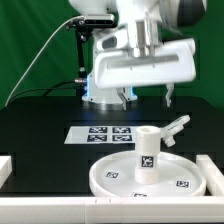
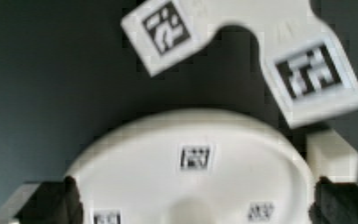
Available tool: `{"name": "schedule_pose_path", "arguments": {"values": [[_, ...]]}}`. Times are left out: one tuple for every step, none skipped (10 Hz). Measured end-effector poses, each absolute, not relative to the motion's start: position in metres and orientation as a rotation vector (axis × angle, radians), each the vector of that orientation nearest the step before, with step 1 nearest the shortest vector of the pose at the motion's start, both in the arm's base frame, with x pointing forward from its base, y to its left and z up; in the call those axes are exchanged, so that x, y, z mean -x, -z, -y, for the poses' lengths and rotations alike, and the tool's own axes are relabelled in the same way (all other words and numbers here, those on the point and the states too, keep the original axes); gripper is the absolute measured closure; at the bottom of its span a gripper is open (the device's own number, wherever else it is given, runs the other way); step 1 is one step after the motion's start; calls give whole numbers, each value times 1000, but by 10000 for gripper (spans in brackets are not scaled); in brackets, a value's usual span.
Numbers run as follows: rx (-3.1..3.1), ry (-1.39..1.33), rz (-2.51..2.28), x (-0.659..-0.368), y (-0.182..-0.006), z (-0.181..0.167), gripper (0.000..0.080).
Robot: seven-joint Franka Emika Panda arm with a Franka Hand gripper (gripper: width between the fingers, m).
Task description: Assemble round table
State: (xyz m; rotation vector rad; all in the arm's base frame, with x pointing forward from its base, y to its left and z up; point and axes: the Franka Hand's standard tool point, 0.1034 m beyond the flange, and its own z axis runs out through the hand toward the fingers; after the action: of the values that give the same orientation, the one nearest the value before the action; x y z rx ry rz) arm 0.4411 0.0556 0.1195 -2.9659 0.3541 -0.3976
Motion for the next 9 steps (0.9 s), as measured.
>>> {"name": "schedule_pose_path", "arguments": {"values": [[2962, 400, -362, -439, -120, -61, 150], [2966, 378, -365, -437, -114, -61, 150], [2909, 284, -409, -434, -122, -71, 150], [2780, 235, -434, -440, -156, -92, 150], [2742, 261, -405, -443, -167, -94, 150], [2742, 261, -405, -443, -167, -94, 150], [2742, 261, -405, -443, -167, -94, 150], [2742, 261, -405, -443, -167, -94, 150], [2742, 261, -405, -443, -167, -94, 150]]}}
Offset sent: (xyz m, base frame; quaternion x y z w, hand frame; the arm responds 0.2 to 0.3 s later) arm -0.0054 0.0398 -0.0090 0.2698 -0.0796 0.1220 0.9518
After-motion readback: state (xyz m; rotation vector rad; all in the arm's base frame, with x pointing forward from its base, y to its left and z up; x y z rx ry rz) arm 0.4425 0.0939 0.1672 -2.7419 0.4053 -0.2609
